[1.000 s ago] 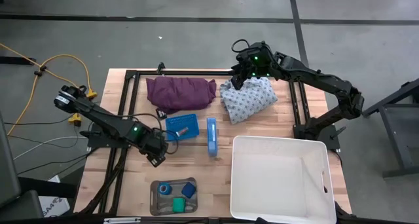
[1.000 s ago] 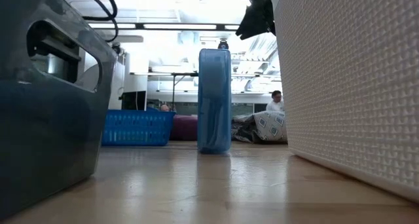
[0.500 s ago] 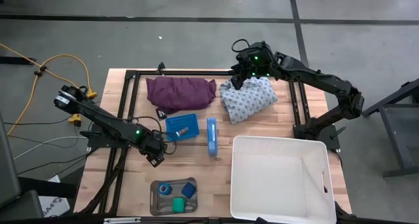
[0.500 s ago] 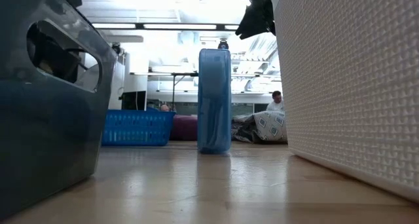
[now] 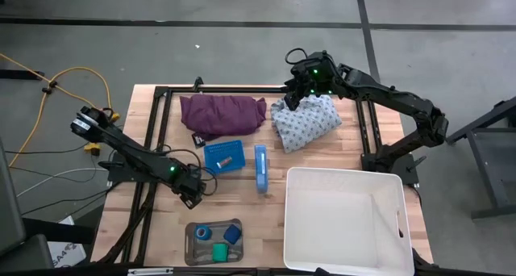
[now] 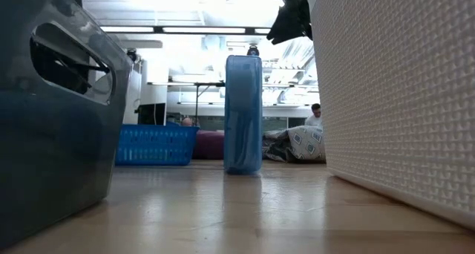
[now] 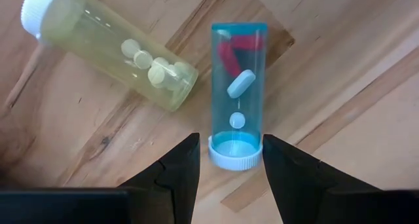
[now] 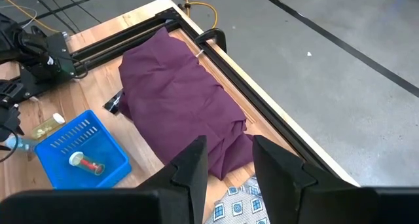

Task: Pick & Place Medicine items
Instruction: Put the blue pill bottle into the blue bin

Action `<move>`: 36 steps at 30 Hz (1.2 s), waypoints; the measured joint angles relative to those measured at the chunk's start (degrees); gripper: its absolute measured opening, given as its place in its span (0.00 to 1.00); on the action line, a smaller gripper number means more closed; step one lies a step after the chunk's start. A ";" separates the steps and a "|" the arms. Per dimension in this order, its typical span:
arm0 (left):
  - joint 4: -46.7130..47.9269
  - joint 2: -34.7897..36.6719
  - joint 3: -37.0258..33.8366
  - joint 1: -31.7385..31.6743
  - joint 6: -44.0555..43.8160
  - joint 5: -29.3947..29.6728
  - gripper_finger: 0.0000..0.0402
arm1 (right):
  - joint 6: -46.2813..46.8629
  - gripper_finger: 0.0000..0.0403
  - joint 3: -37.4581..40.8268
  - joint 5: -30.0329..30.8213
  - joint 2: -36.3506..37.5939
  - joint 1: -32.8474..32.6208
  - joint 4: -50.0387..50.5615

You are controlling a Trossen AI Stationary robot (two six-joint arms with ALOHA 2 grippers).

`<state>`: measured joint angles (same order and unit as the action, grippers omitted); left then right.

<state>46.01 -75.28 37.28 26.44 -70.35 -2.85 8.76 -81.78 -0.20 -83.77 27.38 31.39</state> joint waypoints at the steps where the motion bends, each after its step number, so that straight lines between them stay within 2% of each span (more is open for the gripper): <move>1: -0.12 -0.23 -0.01 0.00 0.02 -0.01 0.39 | -0.01 0.27 0.00 -0.01 0.00 0.00 -0.07; 11: -0.30 -0.23 0.00 0.00 -0.16 -0.02 0.39 | 0.00 0.27 0.00 0.00 0.00 0.00 -0.35; 21: -0.21 -0.21 0.00 0.00 -1.16 -0.09 0.29 | 0.00 0.27 0.00 0.00 0.00 0.00 -0.34; 31: -0.17 -0.11 0.00 0.00 -1.29 -0.49 0.28 | 0.00 0.27 0.00 0.00 0.00 0.00 -0.33; 36: 0.87 2.81 0.00 0.00 -1.29 -2.20 0.28 | 0.01 0.27 -0.01 -0.01 -0.02 0.00 -0.32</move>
<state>46.88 -72.47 37.28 26.44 -71.63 -5.05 8.77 -81.78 -0.21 -83.78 27.38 31.07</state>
